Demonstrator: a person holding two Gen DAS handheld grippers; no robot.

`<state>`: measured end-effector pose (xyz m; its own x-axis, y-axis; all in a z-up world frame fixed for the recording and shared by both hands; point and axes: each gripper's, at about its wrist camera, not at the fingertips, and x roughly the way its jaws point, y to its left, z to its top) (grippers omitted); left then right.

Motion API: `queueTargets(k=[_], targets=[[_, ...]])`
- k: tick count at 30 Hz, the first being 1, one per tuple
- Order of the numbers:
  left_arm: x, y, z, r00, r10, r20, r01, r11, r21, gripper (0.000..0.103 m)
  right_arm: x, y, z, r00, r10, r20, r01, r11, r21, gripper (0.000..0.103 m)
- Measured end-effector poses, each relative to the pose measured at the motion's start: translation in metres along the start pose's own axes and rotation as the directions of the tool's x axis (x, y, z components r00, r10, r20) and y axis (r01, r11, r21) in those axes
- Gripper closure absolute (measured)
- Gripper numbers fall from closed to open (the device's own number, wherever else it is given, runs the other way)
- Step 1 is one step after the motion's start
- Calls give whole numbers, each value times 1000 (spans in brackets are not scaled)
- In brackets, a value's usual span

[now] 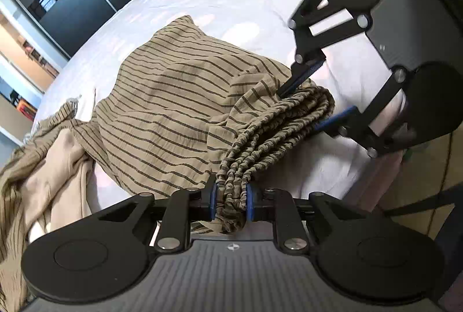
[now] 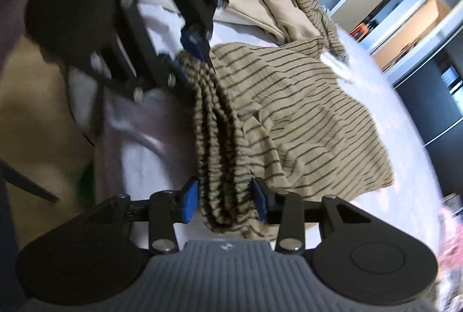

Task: Fold clothes
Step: 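Lift the cuffs with both grippers and fold them over toward the waistband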

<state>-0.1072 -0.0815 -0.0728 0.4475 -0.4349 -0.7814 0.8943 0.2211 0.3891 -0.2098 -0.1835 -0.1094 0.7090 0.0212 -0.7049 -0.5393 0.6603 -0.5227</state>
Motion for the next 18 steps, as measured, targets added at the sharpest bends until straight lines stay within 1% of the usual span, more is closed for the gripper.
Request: queueTargets(k=[1,4,6,10,12,14,16,18], targets=[[-2,2,0,1000,-7,3,7,1000,-13,87,1,1,-1,1000,-22,-5,22,1000,-12,72],[-11,3,3,1000,-16,16,16,1000,-16,87,-9,-7,1,998,-58,16,58,998,11,80],[-22,3,6,999,-19,31,19,1000,-2,87,-20,-15,3,997,-74,30,72,997,35,81],[-48,4,12,998,-25,63,23,999,30,88,-48,-27,9,995,-79,57,77,996,32,83],[-62,4,15,997,-47,68,44,998,52,88,-63,-33,13,994,-77,75,75,997,35,83],[-76,4,17,995,-73,71,68,995,73,88,-79,-41,14,994,-58,97,53,997,52,83],[-87,2,19,990,-123,64,118,990,84,88,-96,-48,12,994,-8,110,-2,996,95,83],[-98,0,21,982,-180,53,174,980,96,88,-112,-53,9,992,44,120,-60,989,133,83]])
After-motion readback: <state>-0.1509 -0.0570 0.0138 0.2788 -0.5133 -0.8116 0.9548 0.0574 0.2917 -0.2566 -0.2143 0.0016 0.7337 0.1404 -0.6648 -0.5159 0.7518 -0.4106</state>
